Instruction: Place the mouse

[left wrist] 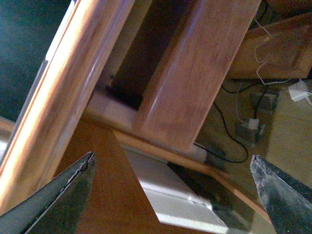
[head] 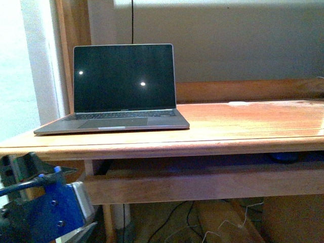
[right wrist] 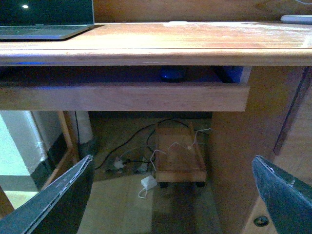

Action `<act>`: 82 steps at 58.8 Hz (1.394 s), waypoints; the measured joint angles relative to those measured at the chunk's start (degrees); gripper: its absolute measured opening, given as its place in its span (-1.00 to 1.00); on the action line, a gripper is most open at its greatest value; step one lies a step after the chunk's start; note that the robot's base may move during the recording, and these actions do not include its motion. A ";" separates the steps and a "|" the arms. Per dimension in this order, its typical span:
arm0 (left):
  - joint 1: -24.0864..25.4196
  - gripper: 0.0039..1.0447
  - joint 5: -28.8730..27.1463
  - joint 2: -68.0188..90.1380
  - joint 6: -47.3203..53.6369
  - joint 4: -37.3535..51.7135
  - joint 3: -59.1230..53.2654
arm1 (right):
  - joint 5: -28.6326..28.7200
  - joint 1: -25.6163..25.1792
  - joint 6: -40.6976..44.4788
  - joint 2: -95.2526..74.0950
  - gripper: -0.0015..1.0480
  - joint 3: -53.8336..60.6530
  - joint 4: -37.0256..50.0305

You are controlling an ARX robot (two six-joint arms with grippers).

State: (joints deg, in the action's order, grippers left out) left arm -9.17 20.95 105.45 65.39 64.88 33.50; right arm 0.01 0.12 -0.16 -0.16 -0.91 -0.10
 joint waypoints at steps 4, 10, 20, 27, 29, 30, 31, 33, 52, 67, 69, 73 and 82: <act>-1.05 0.86 0.85 2.03 2.58 0.07 2.05 | 0.00 0.00 0.00 0.00 0.86 0.00 0.00; -2.08 0.86 1.42 4.83 4.90 -0.35 5.16 | 0.00 0.00 0.02 0.00 0.86 0.00 0.00; -2.36 0.86 1.60 9.99 8.02 -0.70 10.84 | 0.00 0.00 0.00 0.00 0.86 0.00 0.00; -2.32 0.86 1.29 13.77 9.35 -0.90 15.15 | 0.00 0.00 0.00 0.00 0.86 0.00 0.00; -2.32 0.85 1.38 14.23 10.10 -1.40 15.43 | 0.00 0.00 0.00 0.00 0.86 0.00 0.00; -2.32 0.85 1.53 14.45 10.12 -1.79 15.63 | 0.00 0.00 0.00 0.00 0.86 0.00 0.00; -2.32 0.85 1.64 14.60 10.25 -2.03 15.87 | 0.00 0.00 0.00 0.00 0.86 0.00 0.00; -2.32 0.85 1.57 15.30 10.32 -2.89 16.76 | 0.00 0.00 0.00 0.00 0.86 0.00 0.00; -3.26 0.86 5.20 2.91 3.91 -38.01 15.61 | -0.02 0.00 0.00 0.00 0.86 0.00 0.00; -3.37 0.86 15.91 -11.23 -4.15 -56.24 7.98 | 0.02 0.00 0.00 0.00 0.86 0.00 0.00; -3.37 0.86 17.11 -12.94 -6.60 -56.78 6.93 | 0.07 0.00 0.00 0.00 0.86 0.00 0.00; -3.52 0.86 18.38 -16.44 -14.36 -56.81 5.01 | 0.02 0.00 0.00 0.00 0.86 0.00 0.00; -4.22 0.86 18.75 -24.81 -37.29 -53.05 1.31 | 0.02 0.00 0.00 0.00 0.86 0.00 0.00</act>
State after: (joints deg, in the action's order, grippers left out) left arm -13.39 39.70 80.64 28.10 11.84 34.81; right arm 0.03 0.12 -0.16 -0.16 -0.91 -0.10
